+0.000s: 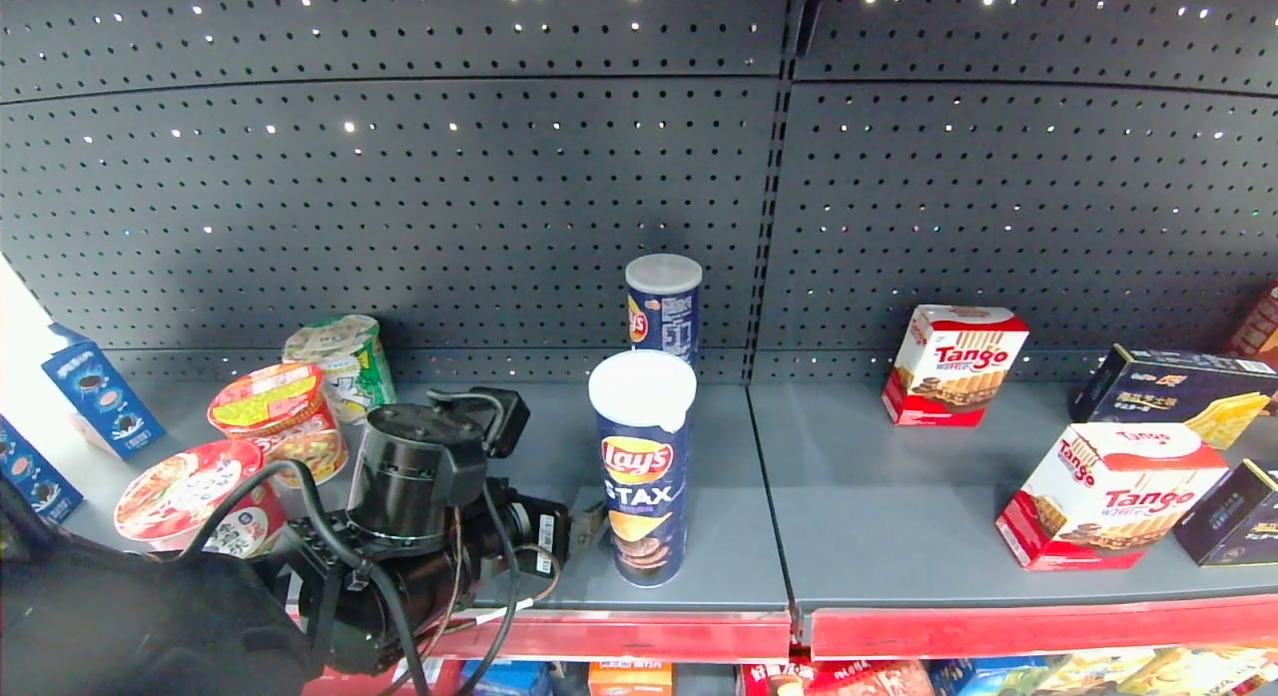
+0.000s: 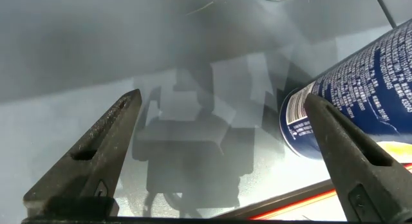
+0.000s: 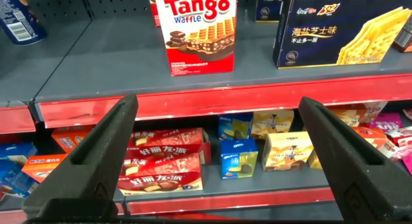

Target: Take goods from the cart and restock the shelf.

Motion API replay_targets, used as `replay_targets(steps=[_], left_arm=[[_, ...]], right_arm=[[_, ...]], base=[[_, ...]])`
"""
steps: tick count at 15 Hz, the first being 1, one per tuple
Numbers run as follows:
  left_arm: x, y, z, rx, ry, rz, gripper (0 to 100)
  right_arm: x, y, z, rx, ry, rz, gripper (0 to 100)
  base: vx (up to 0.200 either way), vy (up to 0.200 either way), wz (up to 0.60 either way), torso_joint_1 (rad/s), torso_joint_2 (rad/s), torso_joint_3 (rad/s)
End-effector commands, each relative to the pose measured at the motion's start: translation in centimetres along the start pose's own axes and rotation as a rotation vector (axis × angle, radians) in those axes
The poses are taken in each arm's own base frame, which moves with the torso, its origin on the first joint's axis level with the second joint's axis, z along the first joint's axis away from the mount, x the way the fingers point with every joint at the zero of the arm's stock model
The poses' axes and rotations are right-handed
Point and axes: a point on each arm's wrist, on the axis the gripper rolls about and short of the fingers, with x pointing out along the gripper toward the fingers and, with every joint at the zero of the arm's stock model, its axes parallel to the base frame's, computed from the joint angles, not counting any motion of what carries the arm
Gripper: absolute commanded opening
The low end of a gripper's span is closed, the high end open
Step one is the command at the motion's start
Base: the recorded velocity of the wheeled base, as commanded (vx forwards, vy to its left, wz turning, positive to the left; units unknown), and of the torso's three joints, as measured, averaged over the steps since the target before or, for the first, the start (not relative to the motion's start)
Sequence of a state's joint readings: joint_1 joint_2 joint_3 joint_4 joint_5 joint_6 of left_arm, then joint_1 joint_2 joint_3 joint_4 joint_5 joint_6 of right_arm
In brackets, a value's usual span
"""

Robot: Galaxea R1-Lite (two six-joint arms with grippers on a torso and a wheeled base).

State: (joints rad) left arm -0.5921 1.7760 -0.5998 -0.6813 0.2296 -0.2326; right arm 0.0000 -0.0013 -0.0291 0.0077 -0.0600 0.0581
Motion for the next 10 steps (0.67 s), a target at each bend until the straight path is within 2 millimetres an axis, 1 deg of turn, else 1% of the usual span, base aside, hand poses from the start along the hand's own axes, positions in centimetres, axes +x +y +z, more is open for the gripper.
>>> replay_targets(steps=[1, 10], left_arm=[[-0.13, -0.18, 0.09, 0.001, -0.005, -0.006, 100], [-0.19, -0.43, 0.03, 0.005, -0.004, -0.014, 100]], right_arm=[[0.01, 0.00, 0.00, 0.000, 0.001, 0.000, 100], [0.01, 0.00, 0.00, 0.000, 0.001, 0.000, 100]], base=[[0.000, 0.000, 0.00, 0.000, 0.00, 0.000], [0.000, 0.000, 0.00, 0.000, 0.00, 0.000]])
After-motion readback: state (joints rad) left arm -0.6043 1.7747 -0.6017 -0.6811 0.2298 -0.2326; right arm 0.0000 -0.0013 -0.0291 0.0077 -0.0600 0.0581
